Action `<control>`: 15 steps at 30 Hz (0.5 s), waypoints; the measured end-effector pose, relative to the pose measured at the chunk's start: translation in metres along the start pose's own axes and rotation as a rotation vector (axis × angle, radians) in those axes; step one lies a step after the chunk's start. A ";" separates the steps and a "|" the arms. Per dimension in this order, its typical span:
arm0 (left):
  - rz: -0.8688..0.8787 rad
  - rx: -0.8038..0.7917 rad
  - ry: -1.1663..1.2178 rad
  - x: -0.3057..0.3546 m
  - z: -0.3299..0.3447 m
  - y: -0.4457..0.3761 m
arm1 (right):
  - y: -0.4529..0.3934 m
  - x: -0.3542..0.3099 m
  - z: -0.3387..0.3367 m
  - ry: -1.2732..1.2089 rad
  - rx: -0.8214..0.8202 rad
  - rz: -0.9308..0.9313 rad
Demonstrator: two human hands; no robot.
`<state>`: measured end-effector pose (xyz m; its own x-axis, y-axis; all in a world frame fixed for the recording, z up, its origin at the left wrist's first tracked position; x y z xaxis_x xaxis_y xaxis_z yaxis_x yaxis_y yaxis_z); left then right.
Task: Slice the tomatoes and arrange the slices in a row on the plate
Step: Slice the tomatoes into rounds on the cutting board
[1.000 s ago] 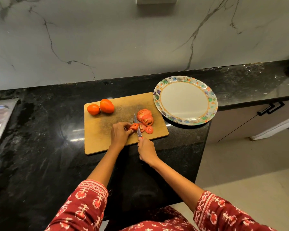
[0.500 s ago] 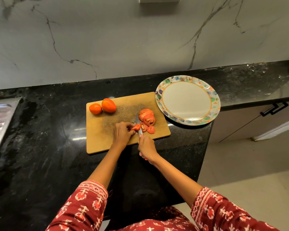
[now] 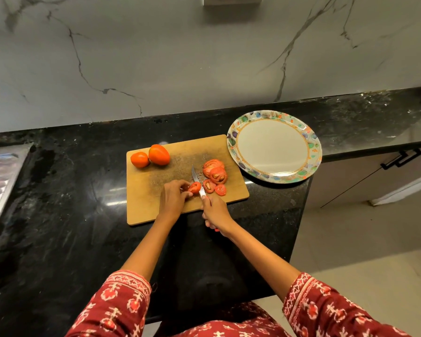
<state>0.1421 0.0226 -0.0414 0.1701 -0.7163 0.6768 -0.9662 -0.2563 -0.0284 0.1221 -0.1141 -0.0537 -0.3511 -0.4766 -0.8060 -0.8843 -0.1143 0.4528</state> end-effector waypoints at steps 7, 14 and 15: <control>0.045 0.090 0.118 0.007 -0.010 0.000 | 0.008 -0.018 0.000 0.363 0.176 -0.274; 0.123 0.111 0.171 0.015 -0.016 0.013 | 0.014 -0.023 0.004 0.467 0.209 -0.316; 0.149 0.114 0.157 0.018 -0.017 0.012 | 0.014 -0.025 0.002 0.490 0.222 -0.330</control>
<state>0.1303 0.0181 -0.0169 -0.0132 -0.6445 0.7645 -0.9488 -0.2333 -0.2131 0.1176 -0.1018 -0.0275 0.0863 -0.7974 -0.5972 -0.9832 -0.1649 0.0781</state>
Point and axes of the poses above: each hand's wrist, its own y-axis away from the middle knuckle, its own z-axis out of the palm, x = y × z, the point moved 5 cm from there along -y, towards the middle knuckle, and after that the axes turned 3 degrees about x, right-handed, at the moved point
